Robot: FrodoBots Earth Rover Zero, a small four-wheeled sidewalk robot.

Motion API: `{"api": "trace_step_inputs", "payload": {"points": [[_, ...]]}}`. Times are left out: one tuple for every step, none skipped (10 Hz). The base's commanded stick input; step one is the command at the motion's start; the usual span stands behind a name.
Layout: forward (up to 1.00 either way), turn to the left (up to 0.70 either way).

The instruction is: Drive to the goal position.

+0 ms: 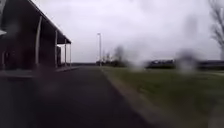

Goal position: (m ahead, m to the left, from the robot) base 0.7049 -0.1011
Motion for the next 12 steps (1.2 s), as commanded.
{"api": "trace_step_inputs", "payload": {"points": [[1.0, 0.08], [1.0, 0.13], [1.0, 0.18], [1.0, 0.23], [1.0, 0.27], [1.0, 0.32], [1.0, 0.37], [1.0, 0.38], [1.0, 0.32], [1.0, 0.26], [1.0, 0.2], [1.0, 0.14]]}}
